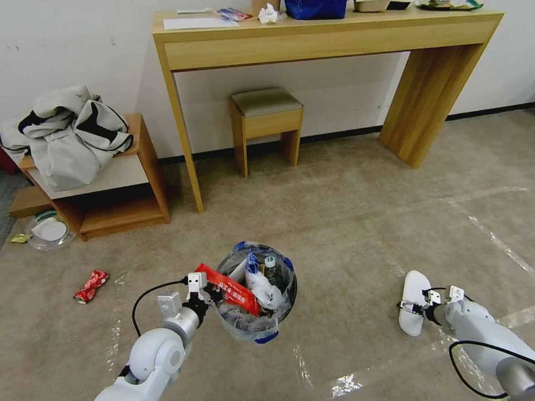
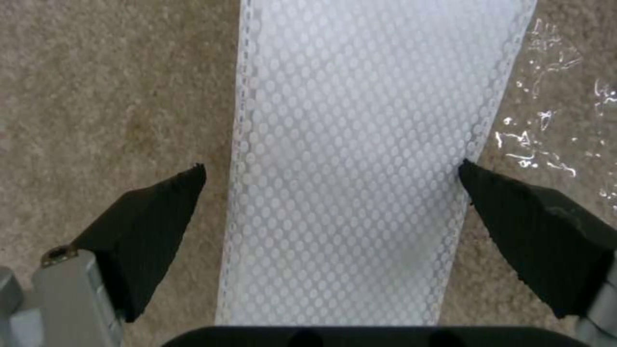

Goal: Pick up the trash bin and place the garbage on the floor into it.

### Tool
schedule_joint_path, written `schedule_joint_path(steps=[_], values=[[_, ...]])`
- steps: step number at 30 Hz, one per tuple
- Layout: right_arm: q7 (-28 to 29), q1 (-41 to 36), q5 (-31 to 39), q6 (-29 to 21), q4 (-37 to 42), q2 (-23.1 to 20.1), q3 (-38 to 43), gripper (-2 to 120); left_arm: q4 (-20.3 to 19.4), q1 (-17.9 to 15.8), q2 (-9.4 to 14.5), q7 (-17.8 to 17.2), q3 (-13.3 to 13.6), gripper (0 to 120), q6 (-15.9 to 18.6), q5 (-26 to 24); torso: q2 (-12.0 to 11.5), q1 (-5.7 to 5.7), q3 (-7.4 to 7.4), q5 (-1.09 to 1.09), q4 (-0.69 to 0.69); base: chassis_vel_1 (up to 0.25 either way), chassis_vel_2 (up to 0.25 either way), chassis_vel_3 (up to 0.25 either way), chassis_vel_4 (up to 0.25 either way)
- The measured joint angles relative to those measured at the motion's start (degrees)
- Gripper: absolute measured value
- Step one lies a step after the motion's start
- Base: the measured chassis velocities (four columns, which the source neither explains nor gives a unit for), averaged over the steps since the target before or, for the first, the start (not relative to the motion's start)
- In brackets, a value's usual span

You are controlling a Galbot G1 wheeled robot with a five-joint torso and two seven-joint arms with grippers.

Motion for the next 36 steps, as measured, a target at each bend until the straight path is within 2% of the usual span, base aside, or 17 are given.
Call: schedule_joint_path(steps=[16,24,25,35,36], values=[[1.06,-0.32,-3.12,0.8,-0.98,1.48,2.13,100,0.54,0.02,0.3,0.55,0.08,1,-0.39,-0.16,0.01,0.0,-0.01,-0.02,0.01,0.0,0.0,0.0,0.0],[2.25,-1.03,-3.35,0.81,0.09,1.41,2.2,77,0.88,-0.14,0.15,0.55,0.21,1,-0.44,-0.18,0.04,-0.01,-0.02,-0.1,-0.05,0.0,0.0,0.0,0.0],[2.25,-1.03,-3.35,0.81,0.09,1.41,2.2,77,0.88,-0.14,0.15,0.55,0.21,1,-0.44,-0.18,0.04,-0.01,-0.02,-0.1,-0.05,0.0,0.0,0.0,0.0],[5.31,-4.09,-2.15,0.77,5.12,0.32,3.16,50,0.85,0.47,-0.36,0.55,0.27,1,-0.57,0.51,-0.01,-0.01,0.01,0.03,-0.02,0.0,0.0,0.0,0.0],[5.31,-4.09,-2.15,0.77,5.12,0.32,3.16,50,0.85,0.47,-0.36,0.55,0.27,1,-0.57,0.51,-0.01,-0.01,0.01,0.03,-0.02,0.0,0.0,0.0,0.0]])
